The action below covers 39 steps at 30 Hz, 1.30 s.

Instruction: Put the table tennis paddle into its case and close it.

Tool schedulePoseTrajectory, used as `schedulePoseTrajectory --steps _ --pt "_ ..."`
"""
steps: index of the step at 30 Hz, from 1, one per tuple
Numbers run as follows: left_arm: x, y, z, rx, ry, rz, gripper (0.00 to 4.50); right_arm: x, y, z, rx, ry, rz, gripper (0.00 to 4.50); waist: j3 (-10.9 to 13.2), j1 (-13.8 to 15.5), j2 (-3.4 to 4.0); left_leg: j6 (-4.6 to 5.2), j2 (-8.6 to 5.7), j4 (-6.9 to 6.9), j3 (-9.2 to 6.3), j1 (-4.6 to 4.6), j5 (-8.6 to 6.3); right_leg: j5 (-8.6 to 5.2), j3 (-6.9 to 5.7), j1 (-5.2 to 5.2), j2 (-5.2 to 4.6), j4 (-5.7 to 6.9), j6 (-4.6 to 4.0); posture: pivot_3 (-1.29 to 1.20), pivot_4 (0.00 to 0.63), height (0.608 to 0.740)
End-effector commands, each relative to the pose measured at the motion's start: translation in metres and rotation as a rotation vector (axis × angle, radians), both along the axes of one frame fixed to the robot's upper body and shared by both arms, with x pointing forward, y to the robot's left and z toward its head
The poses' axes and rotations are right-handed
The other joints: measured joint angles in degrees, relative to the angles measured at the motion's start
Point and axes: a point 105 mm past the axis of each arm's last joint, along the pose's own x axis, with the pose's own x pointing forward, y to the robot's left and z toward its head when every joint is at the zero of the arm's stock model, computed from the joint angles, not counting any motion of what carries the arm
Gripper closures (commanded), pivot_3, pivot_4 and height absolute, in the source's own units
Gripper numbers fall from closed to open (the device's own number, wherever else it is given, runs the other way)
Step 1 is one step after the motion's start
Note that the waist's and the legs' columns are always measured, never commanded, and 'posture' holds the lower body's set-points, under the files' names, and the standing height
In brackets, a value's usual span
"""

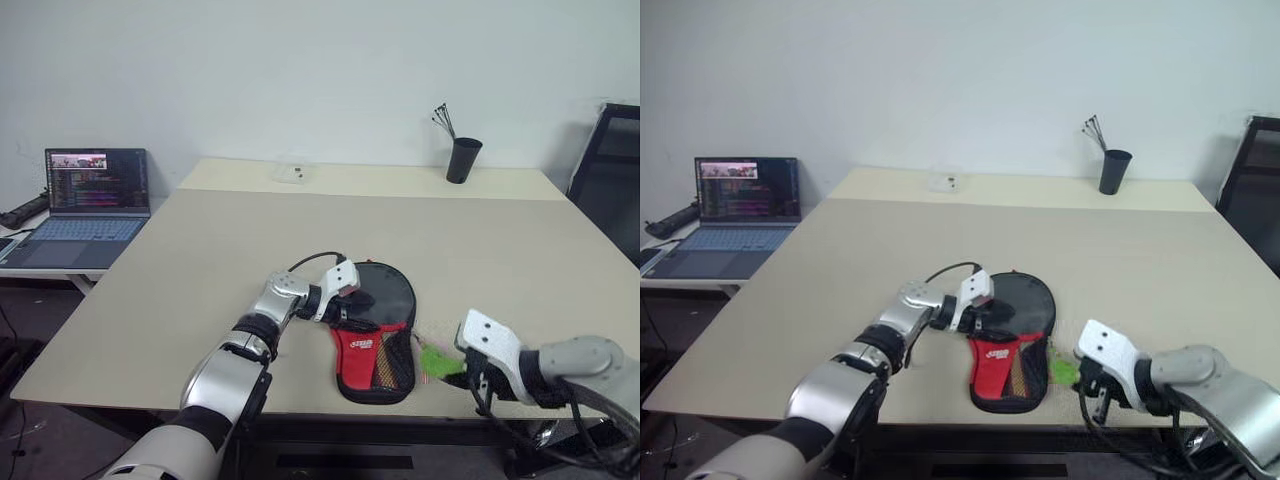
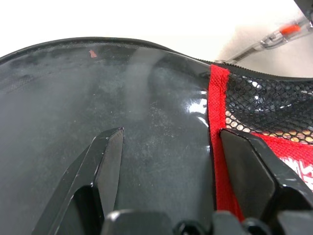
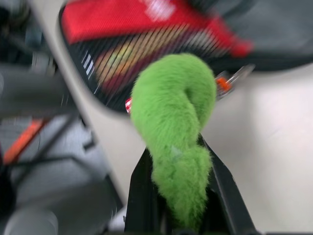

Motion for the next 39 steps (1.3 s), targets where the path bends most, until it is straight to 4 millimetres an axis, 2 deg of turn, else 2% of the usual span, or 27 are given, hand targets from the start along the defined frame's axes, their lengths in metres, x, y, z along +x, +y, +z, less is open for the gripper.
schedulePoseTrajectory --steps 1,6,10,20,30,36,39 --pt "-0.008 0.000 -0.024 0.056 0.097 0.019 1.13 -0.014 0.008 -0.001 -0.034 -0.033 0.087 4.48 0.00 0.00 0.00 0.00 -0.01 0.01 -0.01 0.00 0.00 0.00 -0.01 0.00 -0.02 0.00 0.01 0.00 0.150 0.740" --pt "-0.011 -0.002 -0.030 0.078 0.099 0.007 1.13 -0.029 0.010 -0.011 -0.056 -0.007 0.131 4.48 -0.01 -0.08 0.00 0.00 -0.01 0.00 -0.01 0.00 0.00 0.00 -0.03 0.00 -0.03 -0.01 0.01 0.00 0.150 0.740" --pt "-0.012 -0.002 -0.032 0.086 0.097 0.008 1.13 -0.041 0.013 -0.011 -0.043 0.021 0.174 4.48 -0.03 -0.08 0.01 0.00 0.00 0.01 -0.02 0.00 0.00 0.00 -0.06 0.01 -0.03 0.00 0.01 0.00 0.150 0.740" --pt "-0.012 -0.004 -0.033 0.098 0.085 0.006 1.13 -0.085 0.034 -0.010 0.063 0.151 0.299 4.48 -0.11 -0.07 -0.06 -0.02 0.00 0.01 -0.05 0.01 -0.01 -0.01 -0.09 0.06 -0.05 -0.04 0.02 0.00 0.150 0.740" --pt "-0.011 -0.002 -0.032 0.094 0.077 0.005 1.13 -0.070 0.036 -0.010 0.088 0.115 0.269 4.48 -0.13 -0.07 -0.05 -0.23 0.00 0.01 -0.06 0.02 -0.14 -0.01 -0.13 0.04 -0.09 -0.07 0.02 0.00 0.150 0.740" --pt "-0.011 -0.003 -0.030 0.078 0.072 0.002 1.13 -0.066 0.040 0.004 0.127 0.085 0.275 2.56 -0.13 -0.13 -0.06 -0.22 0.01 0.01 -0.06 0.02 -0.13 -0.01 -0.14 0.05 -0.09 -0.07 0.02 0.00 0.150 0.740" --pt "-0.011 -0.004 -0.028 0.064 0.075 -0.004 1.13 -0.055 0.044 0.020 0.226 0.071 0.243 1.55 -0.13 -0.13 -0.06 -0.22 0.02 0.01 -0.08 0.02 -0.13 -0.01 -0.19 0.05 -0.10 -0.06 0.02 0.00 0.150 0.740"
